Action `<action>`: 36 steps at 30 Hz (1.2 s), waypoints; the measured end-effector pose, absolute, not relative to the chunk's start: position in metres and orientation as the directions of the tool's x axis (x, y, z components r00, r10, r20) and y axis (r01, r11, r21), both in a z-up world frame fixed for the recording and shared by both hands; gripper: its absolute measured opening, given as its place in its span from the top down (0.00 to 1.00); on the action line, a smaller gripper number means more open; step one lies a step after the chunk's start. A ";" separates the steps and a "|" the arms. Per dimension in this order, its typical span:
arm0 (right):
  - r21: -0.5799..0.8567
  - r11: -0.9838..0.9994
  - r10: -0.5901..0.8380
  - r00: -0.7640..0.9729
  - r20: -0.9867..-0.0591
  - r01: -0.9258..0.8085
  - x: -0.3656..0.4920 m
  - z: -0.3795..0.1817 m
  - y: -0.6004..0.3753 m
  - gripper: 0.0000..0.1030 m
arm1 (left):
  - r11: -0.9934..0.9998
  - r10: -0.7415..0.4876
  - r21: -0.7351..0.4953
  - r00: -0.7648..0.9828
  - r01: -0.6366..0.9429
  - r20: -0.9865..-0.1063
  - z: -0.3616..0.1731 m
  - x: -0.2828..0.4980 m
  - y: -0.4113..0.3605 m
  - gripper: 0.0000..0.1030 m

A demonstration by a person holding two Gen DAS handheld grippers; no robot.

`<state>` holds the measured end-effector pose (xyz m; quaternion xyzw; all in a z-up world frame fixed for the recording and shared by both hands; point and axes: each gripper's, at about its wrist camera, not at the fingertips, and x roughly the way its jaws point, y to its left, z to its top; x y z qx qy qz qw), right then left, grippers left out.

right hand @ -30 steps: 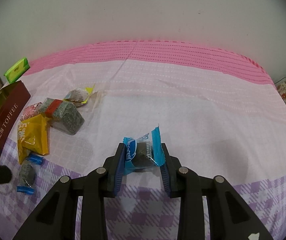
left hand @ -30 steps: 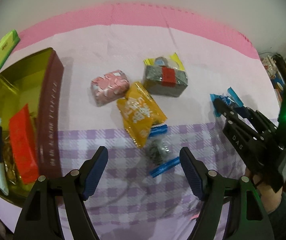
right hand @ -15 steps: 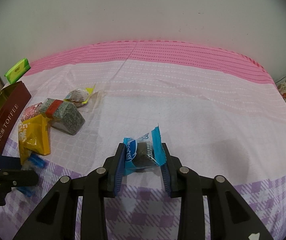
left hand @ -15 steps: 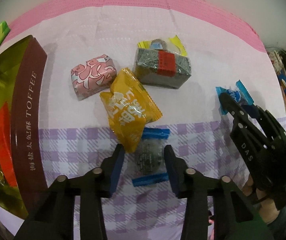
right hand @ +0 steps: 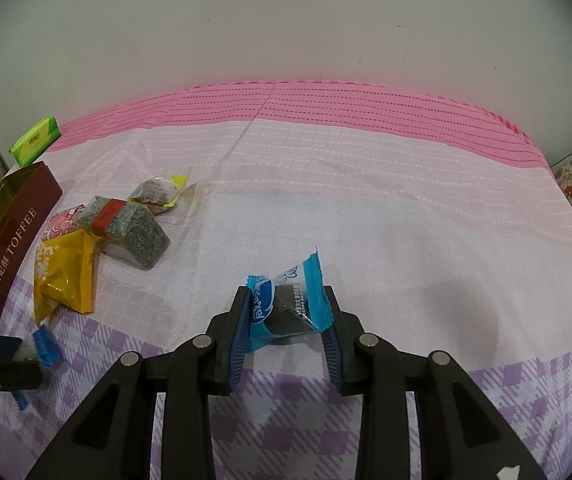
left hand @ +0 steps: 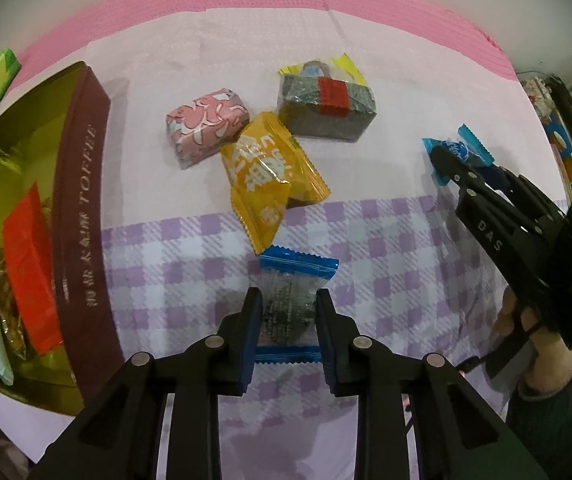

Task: Organize snacks
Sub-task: 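Carry the clear candy into the gold tin and release it with the left gripper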

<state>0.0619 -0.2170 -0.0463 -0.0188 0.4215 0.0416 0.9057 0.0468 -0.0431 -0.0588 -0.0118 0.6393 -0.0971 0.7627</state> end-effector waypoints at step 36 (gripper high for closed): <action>-0.004 0.996 0.055 0.641 -0.765 -0.090 0.062 -0.048 -0.215 0.70 | 0.981 0.101 0.032 0.364 -0.191 -0.926 -0.008 0.135 0.169 0.73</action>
